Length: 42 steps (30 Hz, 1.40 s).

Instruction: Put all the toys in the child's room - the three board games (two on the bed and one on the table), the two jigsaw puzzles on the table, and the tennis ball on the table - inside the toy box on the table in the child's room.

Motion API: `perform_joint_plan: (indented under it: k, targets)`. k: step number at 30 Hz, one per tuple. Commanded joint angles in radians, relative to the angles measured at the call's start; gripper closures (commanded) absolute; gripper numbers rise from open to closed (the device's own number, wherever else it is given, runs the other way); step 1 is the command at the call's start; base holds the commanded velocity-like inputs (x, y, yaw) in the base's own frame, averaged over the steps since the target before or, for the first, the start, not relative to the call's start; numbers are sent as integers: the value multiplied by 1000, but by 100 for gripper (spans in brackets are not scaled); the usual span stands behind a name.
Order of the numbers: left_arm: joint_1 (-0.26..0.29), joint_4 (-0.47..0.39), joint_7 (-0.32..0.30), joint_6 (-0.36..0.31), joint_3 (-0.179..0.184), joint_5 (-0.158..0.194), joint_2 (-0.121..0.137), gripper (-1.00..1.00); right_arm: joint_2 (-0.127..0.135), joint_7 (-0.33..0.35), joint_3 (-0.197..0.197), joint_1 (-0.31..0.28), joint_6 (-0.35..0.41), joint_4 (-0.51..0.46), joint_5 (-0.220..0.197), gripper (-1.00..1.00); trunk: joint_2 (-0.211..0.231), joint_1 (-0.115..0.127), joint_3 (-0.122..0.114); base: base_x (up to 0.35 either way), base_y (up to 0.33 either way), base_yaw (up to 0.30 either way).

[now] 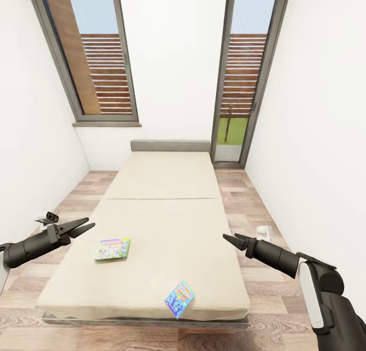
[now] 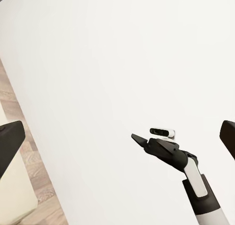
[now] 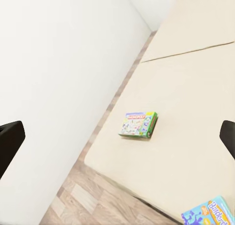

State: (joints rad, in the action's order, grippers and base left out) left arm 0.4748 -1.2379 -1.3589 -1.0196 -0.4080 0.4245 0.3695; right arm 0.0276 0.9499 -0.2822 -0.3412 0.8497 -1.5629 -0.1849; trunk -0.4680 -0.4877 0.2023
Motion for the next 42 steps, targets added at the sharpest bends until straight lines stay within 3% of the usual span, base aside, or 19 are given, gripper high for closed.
perform_joint_plan:
  k: [1, 8, 20, 42]
  targets:
    - [1, 0, -2, -9, 0, 2, 0, -100, 0, 3, -1, -1, 5, 0, -1, -100, -9, -4, 3, 0, 0, 0]
    - [3, 0, -1, -11, 0, 1, 1, -100, 0, 3, -3, -1, 5, 0, -3, -100, -58, -31, 14, 0, 0, 0]
    - [8, 3, 0, -27, 1, 4, 36, -100, 0, 3, -3, -1, 5, 1, -3, -100, -58, -31, -6, 0, 0, 0]
    - [8, 20, 2, -28, -3, 11, 61, -100, 0, 1, -3, -1, 5, 1, -1, -100, -212, -116, 27, 0, 0, 0]
